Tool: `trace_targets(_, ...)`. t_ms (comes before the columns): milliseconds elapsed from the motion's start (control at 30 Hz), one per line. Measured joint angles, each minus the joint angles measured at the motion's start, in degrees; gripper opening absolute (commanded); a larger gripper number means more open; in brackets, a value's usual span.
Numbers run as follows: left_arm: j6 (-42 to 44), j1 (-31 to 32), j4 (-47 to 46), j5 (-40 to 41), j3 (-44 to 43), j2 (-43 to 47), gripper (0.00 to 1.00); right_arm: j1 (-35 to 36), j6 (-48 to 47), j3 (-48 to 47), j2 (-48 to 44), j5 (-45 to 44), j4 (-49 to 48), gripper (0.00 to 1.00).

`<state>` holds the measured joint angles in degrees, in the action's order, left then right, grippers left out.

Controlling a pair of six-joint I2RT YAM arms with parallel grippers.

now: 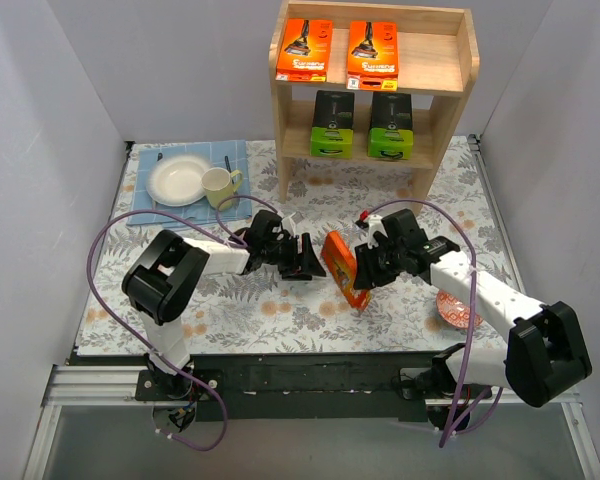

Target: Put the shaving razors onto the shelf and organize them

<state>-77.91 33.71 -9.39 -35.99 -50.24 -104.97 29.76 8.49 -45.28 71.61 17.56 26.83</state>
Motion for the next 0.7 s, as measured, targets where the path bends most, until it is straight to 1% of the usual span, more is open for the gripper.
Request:
trace_targets(67, 0.6, -0.2, 0.3, 0.0, 0.0, 0.2, 0.59, 0.0, -0.7, -0.8, 0.0, -0.4, 1.0, 0.34)
trace_targets(133, 1.9, -0.3, 1.3, 0.3, 0.0, 0.8, 0.59, -0.1, -1.9, -2.6, 0.2, -0.1, 3.3, 0.25)
trace_targets(233, 4.9, -0.6, 4.2, 0.9, 0.0, 2.1, 0.59, -0.5, -4.5, -7.5, 0.9, 2.4, 8.7, 0.19)
trace_targets(367, 10.8, -1.4, 9.6, 1.3, -0.3, 4.5, 0.57, -3.2, -8.2, -15.0, 1.0, 7.8, 13.7, 0.18)
trace_targets(500, 17.4, -4.1, 17.5, 2.6, -2.2, 9.1, 0.55, -8.2, -11.0, -23.1, 1.1, 14.7, 16.9, 0.01)
trace_targets(533, 19.6, -5.6, 20.8, 3.0, -4.2, 11.5, 0.54, -9.7, -11.6, -24.9, 1.1, 16.3, 17.0, 0.01)
trace_targets(567, 20.1, -6.8, 21.2, 3.2, -4.8, 12.1, 0.54, -11.6, -12.0, -26.6, 1.1, 18.3, 17.0, 0.01)
trace_targets(633, 23.8, -10.2, 24.1, 3.9, -8.3, 14.9, 0.54, -15.3, -11.9, -29.8, 1.5, 22.5, 16.8, 0.01)
trace_targets(700, 27.8, -13.9, 25.7, 4.4, -11.5, 18.0, 0.54, -20.9, -9.3, -33.1, 2.2, 29.6, 14.4, 0.01)
